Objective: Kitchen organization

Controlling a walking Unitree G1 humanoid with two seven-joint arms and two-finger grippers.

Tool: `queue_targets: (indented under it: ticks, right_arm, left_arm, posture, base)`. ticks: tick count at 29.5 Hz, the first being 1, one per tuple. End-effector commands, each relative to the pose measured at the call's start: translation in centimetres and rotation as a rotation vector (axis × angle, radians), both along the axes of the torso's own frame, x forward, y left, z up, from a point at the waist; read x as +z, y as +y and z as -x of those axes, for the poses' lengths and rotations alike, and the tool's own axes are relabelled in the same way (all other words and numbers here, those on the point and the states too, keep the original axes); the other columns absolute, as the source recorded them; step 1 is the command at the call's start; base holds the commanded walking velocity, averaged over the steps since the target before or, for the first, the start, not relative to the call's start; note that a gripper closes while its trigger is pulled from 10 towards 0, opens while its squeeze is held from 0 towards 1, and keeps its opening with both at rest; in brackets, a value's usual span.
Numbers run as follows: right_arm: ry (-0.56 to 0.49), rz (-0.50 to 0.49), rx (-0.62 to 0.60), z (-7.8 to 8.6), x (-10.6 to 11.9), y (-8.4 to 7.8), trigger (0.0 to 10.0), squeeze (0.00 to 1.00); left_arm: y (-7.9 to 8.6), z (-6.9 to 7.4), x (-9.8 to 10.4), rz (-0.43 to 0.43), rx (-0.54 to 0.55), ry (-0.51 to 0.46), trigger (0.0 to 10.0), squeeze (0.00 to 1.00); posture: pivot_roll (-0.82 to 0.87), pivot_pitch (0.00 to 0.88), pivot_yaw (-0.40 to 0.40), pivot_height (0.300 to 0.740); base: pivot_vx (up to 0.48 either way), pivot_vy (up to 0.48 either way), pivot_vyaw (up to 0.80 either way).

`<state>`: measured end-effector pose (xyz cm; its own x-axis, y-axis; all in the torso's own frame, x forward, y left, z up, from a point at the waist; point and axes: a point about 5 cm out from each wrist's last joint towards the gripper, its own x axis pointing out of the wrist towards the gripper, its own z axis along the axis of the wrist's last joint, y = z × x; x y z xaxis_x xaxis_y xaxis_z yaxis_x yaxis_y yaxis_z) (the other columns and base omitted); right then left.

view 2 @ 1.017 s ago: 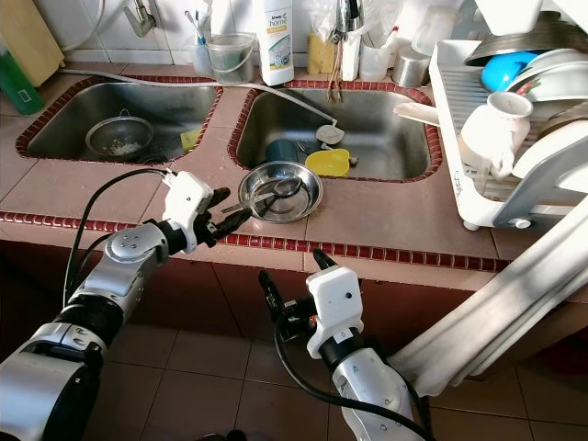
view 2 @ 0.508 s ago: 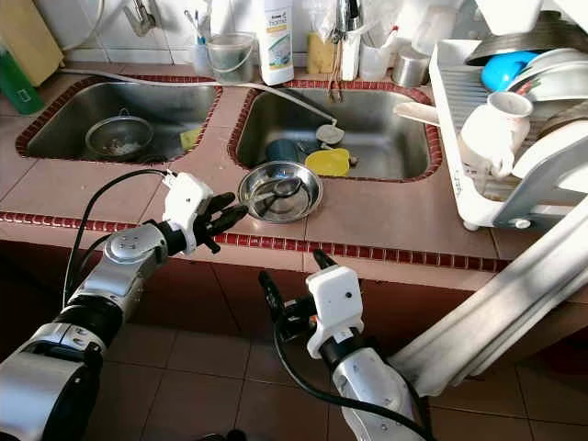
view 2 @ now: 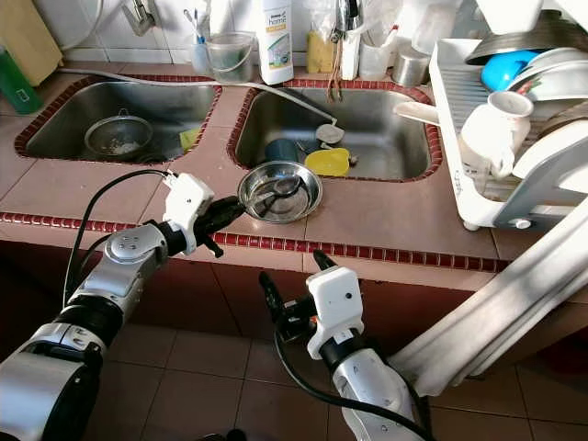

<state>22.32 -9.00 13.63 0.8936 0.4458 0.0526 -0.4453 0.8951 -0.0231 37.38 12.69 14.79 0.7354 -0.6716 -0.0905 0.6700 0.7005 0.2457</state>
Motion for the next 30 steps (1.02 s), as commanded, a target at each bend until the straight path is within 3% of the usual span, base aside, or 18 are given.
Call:
queue_targets:
  ticks: [1,14,15,30]
  right_arm:
    - [-0.012,-0.008,0.005,0.27,0.41,0.34,10.0,0.0]
    - [-0.01,-0.009,0.006,0.3,0.38,0.4,10.0,0.0]
    - [-0.01,-0.009,0.006,0.3,0.37,0.39,10.0,0.0]
    - [-0.009,-0.009,0.009,0.3,0.34,0.44,10.0,0.0]
  left_arm:
    - [0.82,0.03,-0.43,-0.002,0.021,0.025,10.0,1.0]
    - [1.09,-0.06,-0.17,-0.001,0.029,0.014,10.0,1.0]
    - [1.08,-0.05,-0.2,-0.01,0.028,0.011,10.0,0.0]
    - [1.43,-0.01,-0.32,-0.019,0.032,0.012,10.0,0.0]
  posture:
    - [-0.2,0.149,0.078,0.74]
    - [-0.2,0.15,0.078,0.74]
    - [-0.2,0.15,0.077,0.74]
    - [-0.2,0.147,0.076,0.74]
  base:
    - [0.0,0.0,0.0]
    - [0.0,0.0,0.0]
    - [0.0,0.0,0.0]
    - [0.0,0.0,0.0]
